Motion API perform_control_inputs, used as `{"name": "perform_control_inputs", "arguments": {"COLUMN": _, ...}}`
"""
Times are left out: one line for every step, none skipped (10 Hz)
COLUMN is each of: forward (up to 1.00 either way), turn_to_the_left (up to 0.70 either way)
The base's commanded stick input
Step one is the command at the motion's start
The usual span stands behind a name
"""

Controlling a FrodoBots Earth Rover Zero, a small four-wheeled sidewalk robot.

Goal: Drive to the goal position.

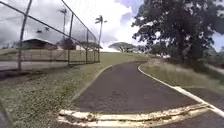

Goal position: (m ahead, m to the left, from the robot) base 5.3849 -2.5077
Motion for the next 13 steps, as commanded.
{"name": "perform_control_inputs", "arguments": {"forward": 0.7, "turn_to_the_left": 0.0}}
{"name": "perform_control_inputs", "arguments": {"forward": 0.7, "turn_to_the_left": -0.04}}
{"name": "perform_control_inputs", "arguments": {"forward": 0.7, "turn_to_the_left": -0.19}}
{"name": "perform_control_inputs", "arguments": {"forward": 0.7, "turn_to_the_left": -0.35}}
{"name": "perform_control_inputs", "arguments": {"forward": 0.7, "turn_to_the_left": -0.35}}
{"name": "perform_control_inputs", "arguments": {"forward": 0.7, "turn_to_the_left": -0.35}}
{"name": "perform_control_inputs", "arguments": {"forward": 0.7, "turn_to_the_left": -0.35}}
{"name": "perform_control_inputs", "arguments": {"forward": 0.7, "turn_to_the_left": -0.35}}
{"name": "perform_control_inputs", "arguments": {"forward": 0.7, "turn_to_the_left": -0.34}}
{"name": "perform_control_inputs", "arguments": {"forward": 0.7, "turn_to_the_left": -0.28}}
{"name": "perform_control_inputs", "arguments": {"forward": 0.7, "turn_to_the_left": -0.1}}
{"name": "perform_control_inputs", "arguments": {"forward": 0.7, "turn_to_the_left": -0.02}}
{"name": "perform_control_inputs", "arguments": {"forward": 0.7, "turn_to_the_left": -0.02}}
